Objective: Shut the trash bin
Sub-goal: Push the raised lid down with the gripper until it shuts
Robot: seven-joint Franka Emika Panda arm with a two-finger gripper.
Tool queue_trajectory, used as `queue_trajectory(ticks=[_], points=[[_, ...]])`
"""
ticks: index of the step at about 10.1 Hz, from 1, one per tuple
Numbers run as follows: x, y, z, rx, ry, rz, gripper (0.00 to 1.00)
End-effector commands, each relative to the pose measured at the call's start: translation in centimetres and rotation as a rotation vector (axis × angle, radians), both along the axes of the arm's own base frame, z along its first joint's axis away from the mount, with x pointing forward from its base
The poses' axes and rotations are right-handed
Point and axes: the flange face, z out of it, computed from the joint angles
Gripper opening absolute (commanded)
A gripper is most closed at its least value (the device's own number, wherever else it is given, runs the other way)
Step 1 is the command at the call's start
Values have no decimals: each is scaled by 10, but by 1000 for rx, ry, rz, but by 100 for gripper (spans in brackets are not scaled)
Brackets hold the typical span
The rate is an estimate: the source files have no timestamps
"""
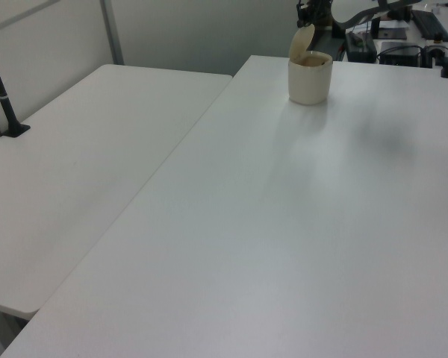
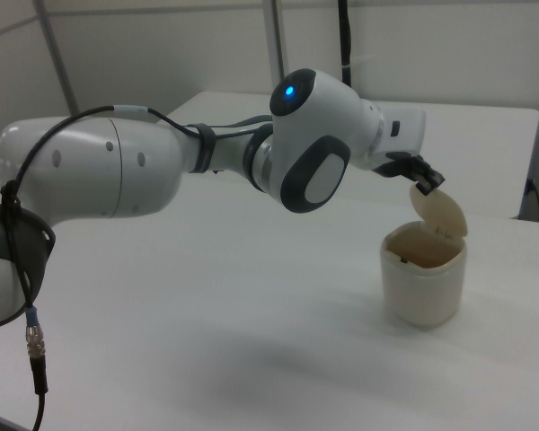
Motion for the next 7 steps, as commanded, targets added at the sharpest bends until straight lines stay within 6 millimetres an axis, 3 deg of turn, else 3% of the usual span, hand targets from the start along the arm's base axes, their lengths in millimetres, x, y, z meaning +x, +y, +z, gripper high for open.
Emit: queue_trajectory(ticks=[1, 4, 7], points=[[-15, -3, -7, -29, 37, 29, 0], [-36, -2, -7, -55, 84, 65, 0], [-49, 4, -23, -61, 140, 104, 0]])
